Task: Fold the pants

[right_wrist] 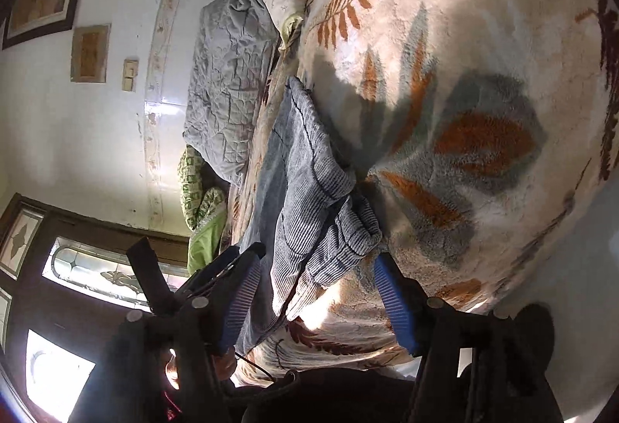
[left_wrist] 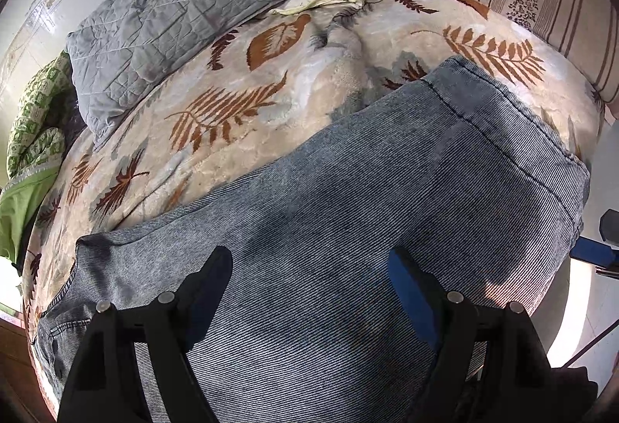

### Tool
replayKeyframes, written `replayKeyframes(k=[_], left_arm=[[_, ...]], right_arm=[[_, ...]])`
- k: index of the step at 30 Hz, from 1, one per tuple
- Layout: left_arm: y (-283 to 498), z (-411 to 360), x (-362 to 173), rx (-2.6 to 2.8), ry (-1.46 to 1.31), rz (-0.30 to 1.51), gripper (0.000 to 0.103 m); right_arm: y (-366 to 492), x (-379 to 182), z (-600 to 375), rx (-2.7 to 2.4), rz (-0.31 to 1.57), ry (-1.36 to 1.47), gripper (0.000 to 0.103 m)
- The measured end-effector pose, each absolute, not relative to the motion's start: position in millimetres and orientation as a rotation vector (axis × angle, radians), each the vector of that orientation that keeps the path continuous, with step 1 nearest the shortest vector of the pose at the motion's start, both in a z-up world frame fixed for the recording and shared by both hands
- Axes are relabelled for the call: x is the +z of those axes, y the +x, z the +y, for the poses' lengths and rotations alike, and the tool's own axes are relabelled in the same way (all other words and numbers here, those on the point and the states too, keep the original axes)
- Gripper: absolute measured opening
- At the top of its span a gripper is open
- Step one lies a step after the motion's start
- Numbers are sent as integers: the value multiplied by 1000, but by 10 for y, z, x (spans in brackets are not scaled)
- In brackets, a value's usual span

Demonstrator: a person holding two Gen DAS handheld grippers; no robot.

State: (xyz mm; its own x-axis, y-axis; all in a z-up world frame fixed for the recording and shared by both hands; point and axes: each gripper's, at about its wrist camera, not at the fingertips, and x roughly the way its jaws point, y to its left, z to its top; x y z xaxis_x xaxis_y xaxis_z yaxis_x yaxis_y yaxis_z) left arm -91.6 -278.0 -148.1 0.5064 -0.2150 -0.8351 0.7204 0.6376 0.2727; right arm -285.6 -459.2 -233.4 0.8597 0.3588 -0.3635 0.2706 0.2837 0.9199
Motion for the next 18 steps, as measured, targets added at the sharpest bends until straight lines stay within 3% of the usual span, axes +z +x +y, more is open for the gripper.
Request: replayKeyframes(k=[5, 11, 18], left_arm=[[-972, -2714, -1498, -672, 671, 861, 83], [-1060, -2461, -1580, -728, 615, 852, 86], [-1094, -2388, -1584, -756, 594, 860, 86]], right_arm=[[-2814, -2404, -4629, 48, 578, 1334, 66], [-2987, -2003, -4833, -63, 515, 1213, 66], [-2624, -1954, -4867, -176, 630, 1150, 65]])
